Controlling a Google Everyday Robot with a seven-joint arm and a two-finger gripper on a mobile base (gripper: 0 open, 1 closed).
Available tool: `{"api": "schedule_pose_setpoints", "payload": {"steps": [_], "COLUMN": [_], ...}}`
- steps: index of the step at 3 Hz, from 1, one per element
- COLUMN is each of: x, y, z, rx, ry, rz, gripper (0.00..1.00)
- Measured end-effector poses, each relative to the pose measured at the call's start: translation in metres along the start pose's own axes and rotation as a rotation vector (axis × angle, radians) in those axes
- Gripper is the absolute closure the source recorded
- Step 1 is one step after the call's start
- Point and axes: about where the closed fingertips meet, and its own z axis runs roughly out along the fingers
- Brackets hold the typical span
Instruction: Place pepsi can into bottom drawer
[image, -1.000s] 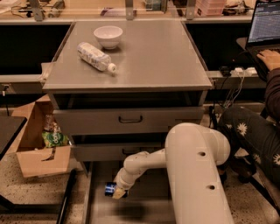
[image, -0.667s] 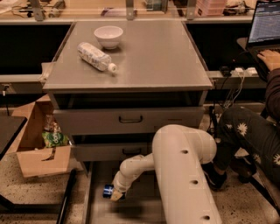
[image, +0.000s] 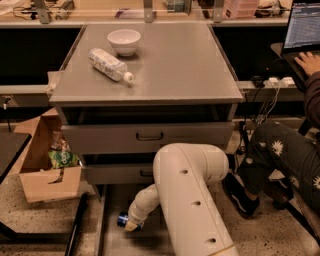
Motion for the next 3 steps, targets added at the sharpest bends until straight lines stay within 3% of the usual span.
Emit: {"api": "schedule_pose_setpoints", "payload": {"steps": [1, 2, 3], "x": [-0.0001, -0.0001, -0.0001], "y": [0.0, 0.0, 0.0], "z": [0.0, 0.0001, 0.0001], "rx": [0.0, 0.0, 0.0], "ry": [0.0, 0.0, 0.0], "rz": [0.0, 0.0, 0.0], "gripper": [0.74, 0.43, 0.2]}}
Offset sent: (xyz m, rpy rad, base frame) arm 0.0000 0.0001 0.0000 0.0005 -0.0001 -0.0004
